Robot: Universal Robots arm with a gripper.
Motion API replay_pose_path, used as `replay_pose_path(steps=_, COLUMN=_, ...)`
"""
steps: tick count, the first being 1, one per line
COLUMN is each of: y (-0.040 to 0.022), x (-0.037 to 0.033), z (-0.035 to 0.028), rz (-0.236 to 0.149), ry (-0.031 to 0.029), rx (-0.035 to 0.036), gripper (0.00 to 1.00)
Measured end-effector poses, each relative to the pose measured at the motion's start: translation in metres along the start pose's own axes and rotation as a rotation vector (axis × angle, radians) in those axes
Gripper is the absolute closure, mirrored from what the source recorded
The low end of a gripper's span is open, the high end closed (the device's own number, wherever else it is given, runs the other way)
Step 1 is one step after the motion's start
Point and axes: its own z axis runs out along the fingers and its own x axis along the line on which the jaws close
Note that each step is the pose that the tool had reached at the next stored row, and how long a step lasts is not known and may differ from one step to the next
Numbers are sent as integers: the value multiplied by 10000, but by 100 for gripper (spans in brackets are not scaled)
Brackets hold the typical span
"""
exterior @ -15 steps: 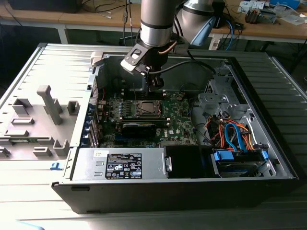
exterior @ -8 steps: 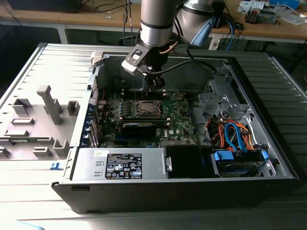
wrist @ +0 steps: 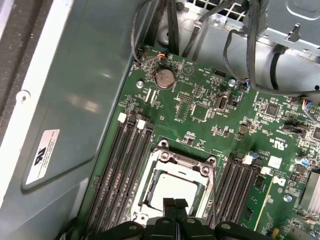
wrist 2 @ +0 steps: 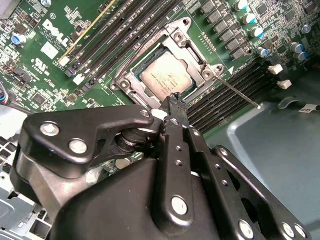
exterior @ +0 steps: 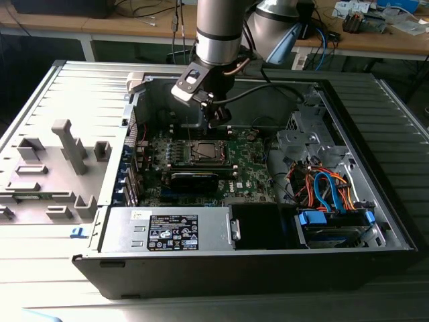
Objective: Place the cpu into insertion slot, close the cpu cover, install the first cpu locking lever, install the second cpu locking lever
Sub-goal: 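Install the first cpu locking lever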
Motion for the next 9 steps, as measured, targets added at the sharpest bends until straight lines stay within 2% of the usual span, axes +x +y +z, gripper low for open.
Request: replay_pose_path(steps=9, y=0, x=0, z=0, rz=-350, ry=-6, rx=-7, gripper=89)
